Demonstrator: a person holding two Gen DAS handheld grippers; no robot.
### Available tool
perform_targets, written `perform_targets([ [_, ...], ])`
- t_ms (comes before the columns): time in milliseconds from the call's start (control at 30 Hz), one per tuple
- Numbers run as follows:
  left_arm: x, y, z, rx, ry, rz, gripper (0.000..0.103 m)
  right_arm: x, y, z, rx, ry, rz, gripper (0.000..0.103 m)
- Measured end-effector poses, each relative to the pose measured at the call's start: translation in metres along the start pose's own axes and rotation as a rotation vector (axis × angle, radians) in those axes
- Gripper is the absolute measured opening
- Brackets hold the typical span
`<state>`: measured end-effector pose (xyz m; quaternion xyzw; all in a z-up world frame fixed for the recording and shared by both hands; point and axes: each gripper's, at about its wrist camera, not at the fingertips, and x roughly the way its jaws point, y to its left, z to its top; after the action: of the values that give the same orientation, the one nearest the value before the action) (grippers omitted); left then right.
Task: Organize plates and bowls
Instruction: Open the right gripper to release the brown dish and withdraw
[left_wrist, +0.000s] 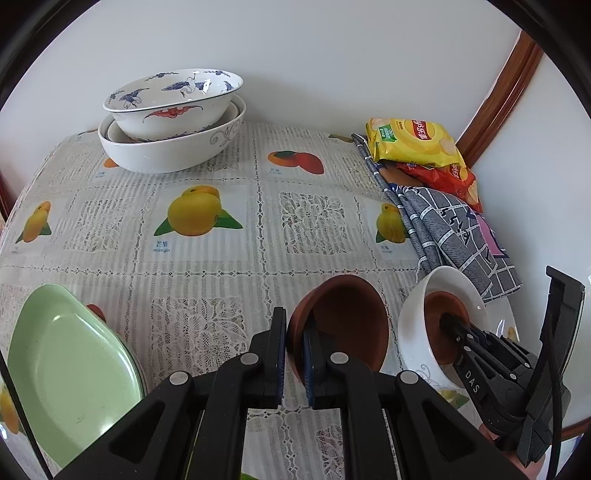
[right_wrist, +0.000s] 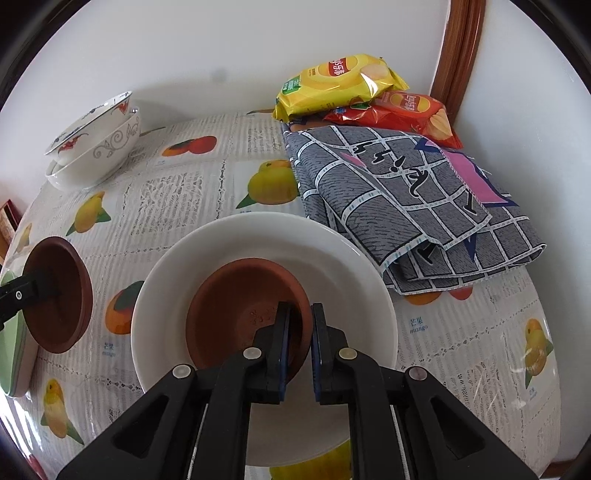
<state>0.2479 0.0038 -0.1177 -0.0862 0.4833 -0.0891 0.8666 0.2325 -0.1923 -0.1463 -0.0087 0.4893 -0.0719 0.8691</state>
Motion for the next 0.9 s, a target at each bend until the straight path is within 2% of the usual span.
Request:
perform_targets([
  [300, -0.001, 0.000, 0.002, 0.006, -0.003, -0.001, 0.008, 0.001, 0.006, -0.002, -0.043, -0.002, -0.047, 0.013],
  [433, -0.002, -0.001, 0.001, 0.002, -0.004, 0.002, 0.008, 0.001, 0.007, -0.002, -0.057, 0.006, -0.052, 0.017],
  [700, -0.010, -0.004, -0.001, 0.005, -0.022, -0.003, 0.008, -0.010, 0.005, -0.004, -0.057, -0.015, -0.032, 0.034],
  [900, -0.020, -0.021, 0.001, 0.036, -0.046, -0.021, 0.008, -0.035, -0.012, -0.005, -0.011, -0.062, 0.030, 0.034],
])
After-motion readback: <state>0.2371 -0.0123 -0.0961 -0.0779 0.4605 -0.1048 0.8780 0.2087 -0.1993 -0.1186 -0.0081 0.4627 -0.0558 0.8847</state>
